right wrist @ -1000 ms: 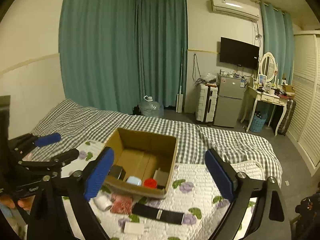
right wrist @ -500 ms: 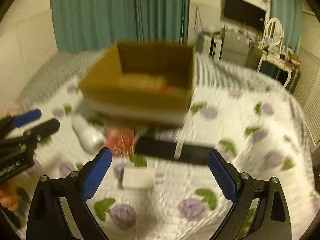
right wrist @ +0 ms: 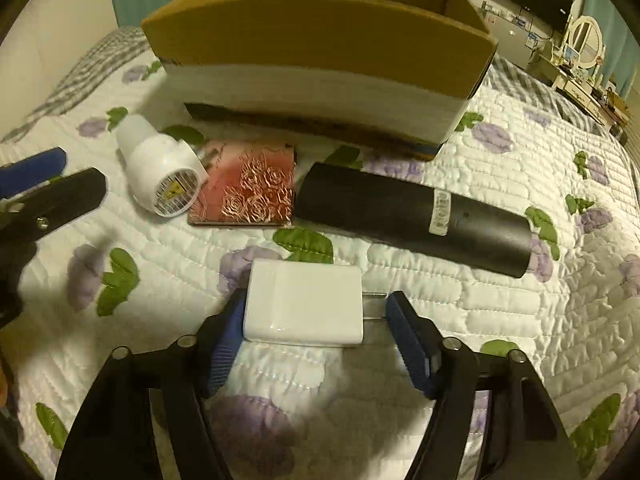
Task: Organize rigid objects
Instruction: 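Grasp the large white charger with the right gripper, then grasp the black remote control with the left gripper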
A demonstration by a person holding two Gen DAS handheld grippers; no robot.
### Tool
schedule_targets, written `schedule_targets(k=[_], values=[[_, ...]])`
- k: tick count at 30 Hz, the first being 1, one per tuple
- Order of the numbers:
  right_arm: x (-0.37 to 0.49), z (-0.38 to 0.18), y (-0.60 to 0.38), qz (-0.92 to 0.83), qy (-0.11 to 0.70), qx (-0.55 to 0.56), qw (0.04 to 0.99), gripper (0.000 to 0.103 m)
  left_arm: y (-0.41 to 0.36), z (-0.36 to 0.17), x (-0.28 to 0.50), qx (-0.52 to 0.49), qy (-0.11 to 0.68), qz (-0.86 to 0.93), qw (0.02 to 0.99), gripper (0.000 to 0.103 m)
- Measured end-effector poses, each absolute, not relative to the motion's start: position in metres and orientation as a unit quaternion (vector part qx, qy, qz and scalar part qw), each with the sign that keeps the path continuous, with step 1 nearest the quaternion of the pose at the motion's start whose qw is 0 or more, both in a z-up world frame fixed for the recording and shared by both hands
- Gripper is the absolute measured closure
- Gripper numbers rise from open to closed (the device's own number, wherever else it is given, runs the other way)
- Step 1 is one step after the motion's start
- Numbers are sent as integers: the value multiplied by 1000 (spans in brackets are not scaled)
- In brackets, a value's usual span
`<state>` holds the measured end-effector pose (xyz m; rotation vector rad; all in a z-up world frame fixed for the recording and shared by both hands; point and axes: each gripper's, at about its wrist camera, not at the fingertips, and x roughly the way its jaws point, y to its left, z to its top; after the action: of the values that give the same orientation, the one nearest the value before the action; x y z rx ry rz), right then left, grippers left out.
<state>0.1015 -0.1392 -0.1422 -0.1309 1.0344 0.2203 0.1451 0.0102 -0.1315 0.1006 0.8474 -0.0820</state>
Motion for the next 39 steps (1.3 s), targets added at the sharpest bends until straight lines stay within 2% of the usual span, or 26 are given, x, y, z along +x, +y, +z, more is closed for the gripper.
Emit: schedule_targets(k=[8, 16, 20, 27, 31, 33, 35, 37, 39], values=[[88, -91, -174, 102, 449, -42, 887, 35, -5, -127, 147, 62, 415, -54, 906, 36], [113, -52, -241, 44, 433, -88, 896, 35, -92, -128, 163, 148, 399, -154, 892, 36], [133, -53, -267, 35, 443, -99, 890, 35, -130, -143, 184, 180, 405, -189, 876, 36], [162, -69, -298, 62, 483, -37, 873, 35, -169, -174, 208, 223, 421, -238, 847, 35], [164, -74, -305, 64, 490, -12, 869, 35, -185, -186, 211, 261, 399, -246, 844, 33], [162, -73, -307, 60, 487, -8, 871, 35, -187, -189, 217, 249, 404, -252, 843, 33], [161, -72, -308, 61, 485, -3, 872, 35, -184, -187, 220, 232, 412, -255, 844, 36], [157, -69, -308, 56, 479, -3, 876, 35, -180, -183, 216, 230, 409, -250, 847, 47], [153, -64, -309, 50, 468, -2, 882, 35, -176, -177, 209, 224, 418, -241, 847, 64]])
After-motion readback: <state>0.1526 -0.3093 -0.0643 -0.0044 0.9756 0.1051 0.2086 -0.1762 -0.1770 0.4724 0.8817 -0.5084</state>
